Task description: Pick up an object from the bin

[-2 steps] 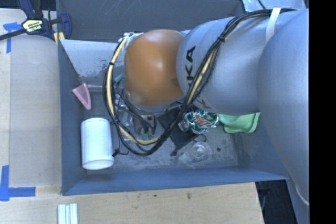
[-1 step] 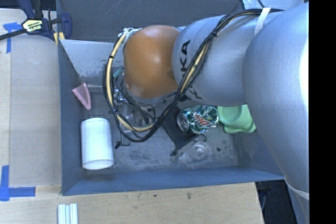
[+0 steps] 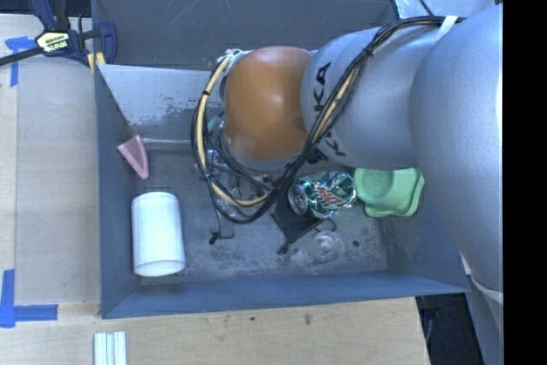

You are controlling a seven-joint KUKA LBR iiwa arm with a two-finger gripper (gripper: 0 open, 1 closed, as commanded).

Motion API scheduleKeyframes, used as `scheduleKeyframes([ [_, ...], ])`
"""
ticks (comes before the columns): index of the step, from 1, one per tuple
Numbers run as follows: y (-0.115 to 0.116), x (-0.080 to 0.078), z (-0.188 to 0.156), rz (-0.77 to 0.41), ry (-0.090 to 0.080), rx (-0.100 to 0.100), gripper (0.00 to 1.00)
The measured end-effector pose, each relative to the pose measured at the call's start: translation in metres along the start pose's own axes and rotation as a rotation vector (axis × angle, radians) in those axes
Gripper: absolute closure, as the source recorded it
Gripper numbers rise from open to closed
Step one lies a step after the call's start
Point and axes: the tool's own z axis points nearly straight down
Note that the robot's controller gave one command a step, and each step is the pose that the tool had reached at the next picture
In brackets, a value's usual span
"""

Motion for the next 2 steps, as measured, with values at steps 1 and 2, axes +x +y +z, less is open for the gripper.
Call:
scheduleKeyframes([
  [1,-0.022,0.004,0.026,-0.033,-0.009,0.0,0.0],
  [2,0.015,-0.02,0.041,-0.1,-0.004,0.002,0.0],
])
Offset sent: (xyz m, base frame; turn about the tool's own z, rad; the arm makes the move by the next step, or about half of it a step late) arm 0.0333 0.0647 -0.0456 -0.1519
